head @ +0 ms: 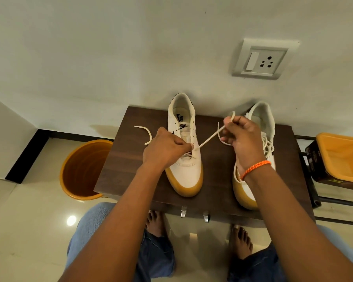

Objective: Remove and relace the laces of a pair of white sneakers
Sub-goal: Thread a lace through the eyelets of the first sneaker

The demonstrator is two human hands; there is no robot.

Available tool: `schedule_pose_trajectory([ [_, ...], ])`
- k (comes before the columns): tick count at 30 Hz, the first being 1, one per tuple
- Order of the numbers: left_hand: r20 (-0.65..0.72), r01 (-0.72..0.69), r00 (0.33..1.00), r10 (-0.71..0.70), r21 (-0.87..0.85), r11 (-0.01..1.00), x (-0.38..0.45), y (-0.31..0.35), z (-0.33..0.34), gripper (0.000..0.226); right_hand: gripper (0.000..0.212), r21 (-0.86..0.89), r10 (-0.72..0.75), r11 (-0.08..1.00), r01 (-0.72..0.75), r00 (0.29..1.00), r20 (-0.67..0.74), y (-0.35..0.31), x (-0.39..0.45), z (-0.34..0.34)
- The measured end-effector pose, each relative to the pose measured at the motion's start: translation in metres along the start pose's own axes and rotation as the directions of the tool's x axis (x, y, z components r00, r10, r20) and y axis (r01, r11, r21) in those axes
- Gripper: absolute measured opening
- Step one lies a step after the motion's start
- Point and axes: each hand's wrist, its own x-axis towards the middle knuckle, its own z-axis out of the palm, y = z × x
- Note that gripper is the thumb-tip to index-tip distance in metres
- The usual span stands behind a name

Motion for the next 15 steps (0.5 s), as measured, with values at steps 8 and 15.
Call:
schedule_pose_trajectory([
  [8, -0.456, -0.445, 0.807, 0.376, -0.05, 0.894, -0.017, 0.03, -0.018, 0.027, 0.031, -0.418, -0.237, 0.881, 0.222, 0.971, 0.016, -0.011, -0.002, -0.006],
  [15, -0.077, -0.537, 0.83, 0.552, -0.381, 0.753, -0.027, 0.049, -0.01, 0.034, 0.038, -0.247, -0.35, 0.853, 0.459, 0.855, 0.382, -0.034, -0.023, 0.004],
])
